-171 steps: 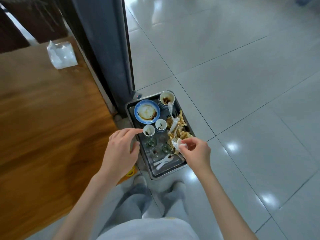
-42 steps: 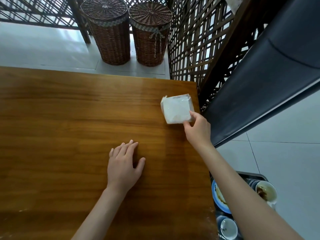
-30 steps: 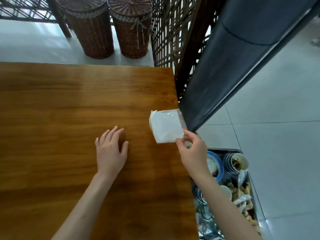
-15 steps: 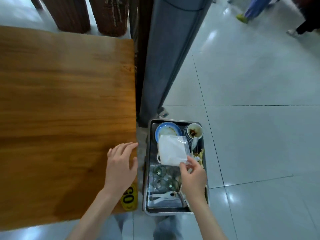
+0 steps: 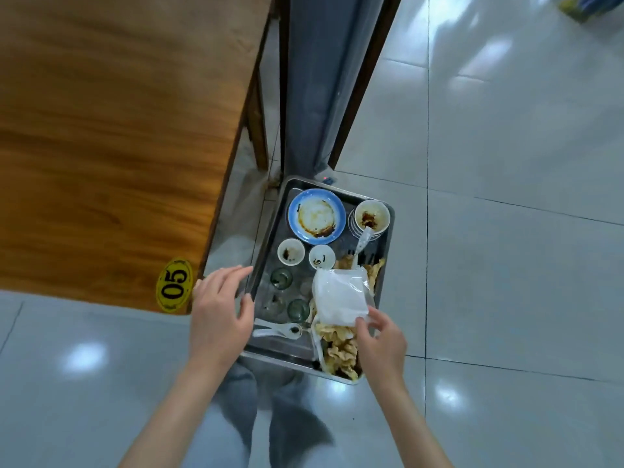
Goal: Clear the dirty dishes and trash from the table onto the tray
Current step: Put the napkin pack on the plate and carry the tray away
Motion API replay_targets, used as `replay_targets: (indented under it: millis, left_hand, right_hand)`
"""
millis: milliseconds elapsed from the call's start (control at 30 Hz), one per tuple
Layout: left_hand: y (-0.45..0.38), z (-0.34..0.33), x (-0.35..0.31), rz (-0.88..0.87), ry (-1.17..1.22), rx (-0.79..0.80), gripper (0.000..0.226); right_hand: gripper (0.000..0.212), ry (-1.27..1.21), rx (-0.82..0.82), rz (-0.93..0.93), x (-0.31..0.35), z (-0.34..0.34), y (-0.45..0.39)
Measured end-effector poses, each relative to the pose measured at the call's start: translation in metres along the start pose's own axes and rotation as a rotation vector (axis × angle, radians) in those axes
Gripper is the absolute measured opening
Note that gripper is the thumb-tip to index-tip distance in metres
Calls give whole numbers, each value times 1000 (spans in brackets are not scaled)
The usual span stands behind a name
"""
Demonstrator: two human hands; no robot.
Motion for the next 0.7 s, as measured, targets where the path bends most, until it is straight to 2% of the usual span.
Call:
replay_targets:
  millis: [400, 567, 700]
  left_hand:
    - [35, -50, 18, 75, -34, 117, 43]
    - [24, -58, 18, 52, -31, 141, 43]
    - [13, -63, 17, 40, -22, 146, 44]
  right_hand:
    - [30, -21, -46, -90, -66, -20, -25]
    - [29, -55, -81, -70, -61, -25, -33]
    - [30, -141, -70, 8, -17, -31, -56]
Point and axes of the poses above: each hand's wrist, its own y-axis away from the middle knuckle, its own z-axis out of the back of the hand, x = y × z, the point moved 2 cm from there along -y, towards the middle knuckle, and after that the axes turned 14 degrees about -z, right-handed, at the moved point
